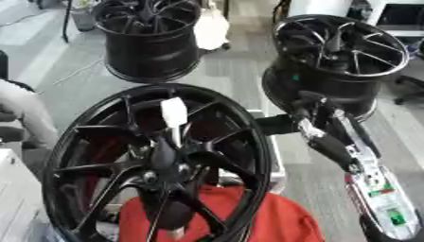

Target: Pull the pin out of the wheel hub.

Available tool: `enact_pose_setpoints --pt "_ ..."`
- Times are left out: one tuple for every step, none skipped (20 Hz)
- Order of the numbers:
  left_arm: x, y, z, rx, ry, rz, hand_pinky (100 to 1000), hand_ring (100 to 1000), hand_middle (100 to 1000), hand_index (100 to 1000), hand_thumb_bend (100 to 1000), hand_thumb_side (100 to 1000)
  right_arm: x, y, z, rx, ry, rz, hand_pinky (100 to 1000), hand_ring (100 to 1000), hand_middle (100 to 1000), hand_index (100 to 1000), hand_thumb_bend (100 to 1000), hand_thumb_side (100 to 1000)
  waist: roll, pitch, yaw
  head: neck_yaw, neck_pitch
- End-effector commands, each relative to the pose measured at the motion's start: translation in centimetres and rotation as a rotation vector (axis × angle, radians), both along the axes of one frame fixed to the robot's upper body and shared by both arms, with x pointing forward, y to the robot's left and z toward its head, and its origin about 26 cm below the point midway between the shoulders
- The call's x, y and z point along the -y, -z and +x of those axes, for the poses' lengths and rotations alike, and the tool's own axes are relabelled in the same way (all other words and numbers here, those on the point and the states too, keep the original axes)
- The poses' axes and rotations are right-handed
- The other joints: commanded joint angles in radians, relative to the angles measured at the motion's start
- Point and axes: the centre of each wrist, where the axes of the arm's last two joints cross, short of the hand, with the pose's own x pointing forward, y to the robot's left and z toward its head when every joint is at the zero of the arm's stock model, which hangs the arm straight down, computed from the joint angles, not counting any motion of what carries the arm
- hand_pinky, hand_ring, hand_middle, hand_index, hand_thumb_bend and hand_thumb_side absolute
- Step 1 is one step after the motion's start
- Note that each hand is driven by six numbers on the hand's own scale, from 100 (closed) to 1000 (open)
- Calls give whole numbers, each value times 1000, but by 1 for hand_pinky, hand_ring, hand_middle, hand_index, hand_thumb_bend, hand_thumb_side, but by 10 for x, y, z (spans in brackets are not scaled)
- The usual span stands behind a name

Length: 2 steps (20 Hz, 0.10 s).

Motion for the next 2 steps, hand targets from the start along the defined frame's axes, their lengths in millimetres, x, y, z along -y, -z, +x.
enact_pose_setpoints --pt "1 -10 0 26 10 20 631 578 629 808 100 696 1 -12 2 43 1 0 669 663 717 857 100 360 1 -8 0 -3 -9" --pt "2 -10 0 26 12 21 631 578 629 808 100 697 1 -12 1 43 2 0 669 663 717 857 100 361 1 -8 0 -2 -9"
